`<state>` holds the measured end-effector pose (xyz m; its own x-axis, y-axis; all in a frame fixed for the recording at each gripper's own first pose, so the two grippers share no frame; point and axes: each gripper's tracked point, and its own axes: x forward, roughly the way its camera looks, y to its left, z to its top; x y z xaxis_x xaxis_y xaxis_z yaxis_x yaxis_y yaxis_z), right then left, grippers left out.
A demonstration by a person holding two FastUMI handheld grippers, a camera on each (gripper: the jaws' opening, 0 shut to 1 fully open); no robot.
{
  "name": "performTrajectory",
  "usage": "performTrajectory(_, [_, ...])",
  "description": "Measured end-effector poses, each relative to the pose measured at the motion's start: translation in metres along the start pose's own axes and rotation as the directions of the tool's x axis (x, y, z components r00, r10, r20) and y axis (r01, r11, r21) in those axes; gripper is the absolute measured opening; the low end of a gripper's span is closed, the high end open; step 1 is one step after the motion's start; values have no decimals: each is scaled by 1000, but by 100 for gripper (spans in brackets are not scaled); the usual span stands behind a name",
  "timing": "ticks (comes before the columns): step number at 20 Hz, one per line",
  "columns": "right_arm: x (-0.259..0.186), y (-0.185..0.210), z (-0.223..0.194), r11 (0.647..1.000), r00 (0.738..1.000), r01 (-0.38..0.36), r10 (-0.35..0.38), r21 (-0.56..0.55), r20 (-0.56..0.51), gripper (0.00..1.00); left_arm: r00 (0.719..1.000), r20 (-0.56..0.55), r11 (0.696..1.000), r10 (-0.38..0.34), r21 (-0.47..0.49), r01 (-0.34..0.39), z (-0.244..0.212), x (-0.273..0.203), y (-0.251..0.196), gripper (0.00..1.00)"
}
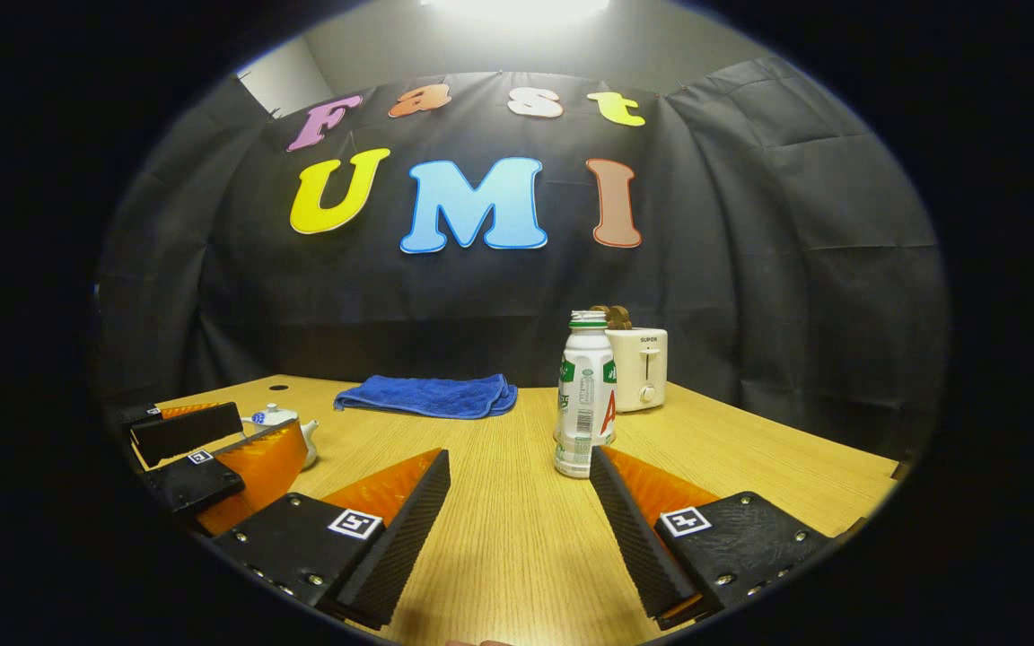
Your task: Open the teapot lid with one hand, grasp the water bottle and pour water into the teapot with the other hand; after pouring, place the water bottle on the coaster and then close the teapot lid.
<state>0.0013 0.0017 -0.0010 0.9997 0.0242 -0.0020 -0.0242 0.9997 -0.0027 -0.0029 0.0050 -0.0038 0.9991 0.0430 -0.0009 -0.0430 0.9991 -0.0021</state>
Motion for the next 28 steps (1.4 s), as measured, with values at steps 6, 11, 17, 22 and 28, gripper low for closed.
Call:
performTrajectory(6, [0,9,0,994,994,-106,106,1,-4,97,998,-7,998,61,2,-61,-2,-1,18,100])
performTrajectory(11, [4,10,-3,991,991,-130,130,-7,-24,96,998,-14,999,54,1,-54,-4,5,29,100])
performTrajectory(17, [18,7,6,989,988,-149,149,23,-29,96,996,-16,996,89,22,-88,10,37,67,100])
performTrajectory(22, [32,3,20,987,987,-157,157,31,-21,96,989,-94,992,117,-34,-121,-4,85,98,100])
performTrajectory(28, [50,-4,26,988,988,-145,147,45,-37,96,974,-182,990,135,-23,-142,-32,118,113,100])
